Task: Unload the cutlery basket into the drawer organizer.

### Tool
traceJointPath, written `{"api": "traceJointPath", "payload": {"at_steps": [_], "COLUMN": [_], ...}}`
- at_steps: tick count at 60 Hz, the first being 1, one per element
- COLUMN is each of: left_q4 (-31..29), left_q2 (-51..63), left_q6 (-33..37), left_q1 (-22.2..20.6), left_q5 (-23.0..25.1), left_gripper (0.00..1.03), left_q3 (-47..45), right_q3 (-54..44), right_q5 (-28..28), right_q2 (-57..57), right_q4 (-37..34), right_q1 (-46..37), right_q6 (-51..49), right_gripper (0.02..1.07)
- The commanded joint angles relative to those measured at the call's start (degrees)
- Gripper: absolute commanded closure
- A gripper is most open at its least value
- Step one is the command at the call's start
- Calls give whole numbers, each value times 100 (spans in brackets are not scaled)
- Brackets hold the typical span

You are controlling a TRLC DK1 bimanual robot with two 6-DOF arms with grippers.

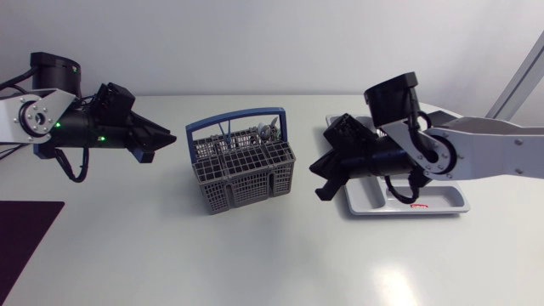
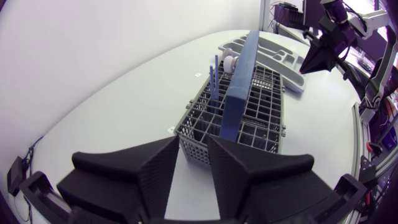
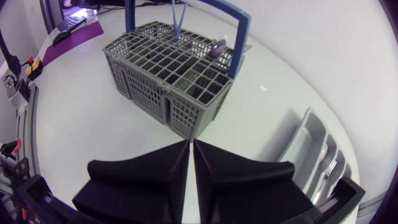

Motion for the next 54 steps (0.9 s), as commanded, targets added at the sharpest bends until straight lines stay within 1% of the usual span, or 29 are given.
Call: {"api": "traceJointPath", "payload": {"at_steps": [1,7,11,16,22,36,42,49,54], "left_q4": [12,-137,-216,-234,-331,-700,-858,-1201,-1227], "left_q2": [488,910,1068,1165,1174,919,699,356,13], "left_q6": [156,200,235,288,411,824,947,1167,1185], "left_q1": [35,106,97,27,-88,-351,-536,-782,-1046], "left_q5": [321,804,936,936,936,936,936,936,927], "left_gripper": [78,78,78,78,78,78,78,78,78], "left_q3": [389,776,943,978,908,600,433,213,-77], "right_q3": [210,359,482,605,755,1071,1124,1159,1168], "right_q5": [-141,-282,-458,-563,-563,-414,-264,-106,-97], "right_q2": [303,566,733,900,1155,1630,1691,1683,1691], "right_q4": [78,122,131,148,201,333,456,553,605], "right_q1": [89,106,106,115,229,308,273,220,159], "right_q6": [-53,-71,-71,-71,-97,-141,-141,-123,-106], "right_gripper": [102,102,102,102,102,102,102,102,102]}}
